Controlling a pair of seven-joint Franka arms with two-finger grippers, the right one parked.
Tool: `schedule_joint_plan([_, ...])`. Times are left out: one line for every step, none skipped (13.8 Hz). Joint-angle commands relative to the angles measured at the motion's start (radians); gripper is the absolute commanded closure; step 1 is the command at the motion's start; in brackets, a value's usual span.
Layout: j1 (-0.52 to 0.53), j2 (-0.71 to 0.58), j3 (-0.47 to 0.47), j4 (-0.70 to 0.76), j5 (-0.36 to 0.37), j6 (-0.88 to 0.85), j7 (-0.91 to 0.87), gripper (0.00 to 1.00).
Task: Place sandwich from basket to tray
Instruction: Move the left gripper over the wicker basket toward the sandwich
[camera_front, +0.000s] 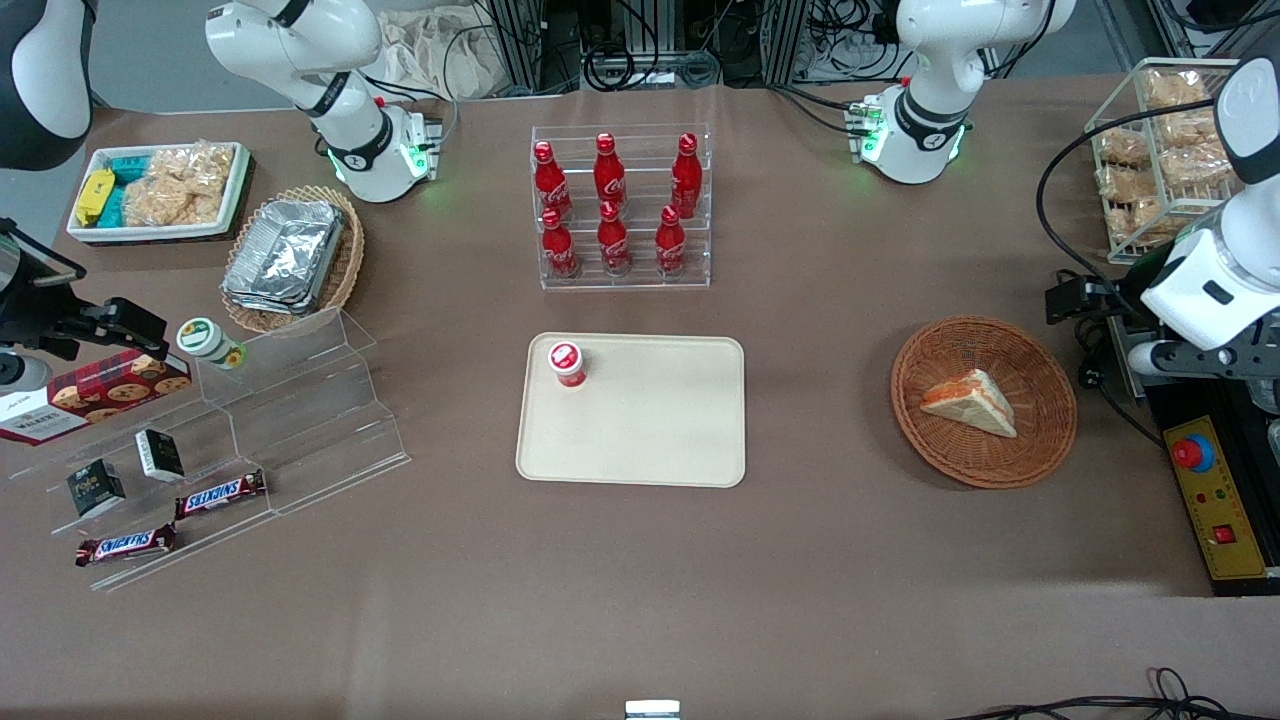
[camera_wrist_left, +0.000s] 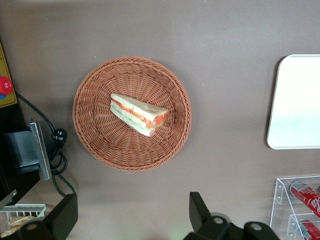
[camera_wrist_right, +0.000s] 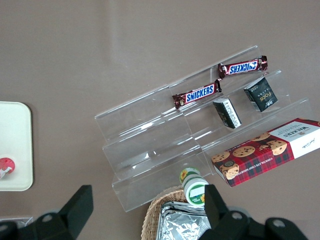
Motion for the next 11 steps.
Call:
schedule_joint_plan([0.005,0.022,-0.006,0.034,-0.008,-0.034,-0.006,0.00])
schedule_joint_plan([0.005,0.033,-0.004,0.043,-0.007,-0.034,-0.007,0.00])
schedule_joint_plan([0.006,0.038,-0.004,0.055,-0.007,-0.035,-0.009,0.00])
schedule_joint_plan([0.007,0.038,-0.004,0.053,-0.007,-0.035,-0.010,0.00])
schedule_joint_plan([0.007,0.038,-0.004,0.052,-0.007,-0.035,-0.012,0.00])
schedule_joint_plan([0.008,0.039,-0.004,0.047,-0.004,-0.035,-0.015,0.00])
schedule_joint_plan([0.008,0.039,-0.003,0.043,-0.002,-0.037,-0.030,0.00])
schedule_joint_plan([0.010,0.039,-0.003,0.034,-0.001,-0.046,-0.091,0.00])
schedule_joint_plan([0.010,0.039,0.000,0.008,0.014,-0.040,-0.187,0.00])
schedule_joint_plan([0.011,0.042,0.000,-0.009,0.039,-0.029,-0.323,0.00])
schedule_joint_plan([0.017,0.047,0.002,-0.025,0.033,-0.022,-0.416,0.00])
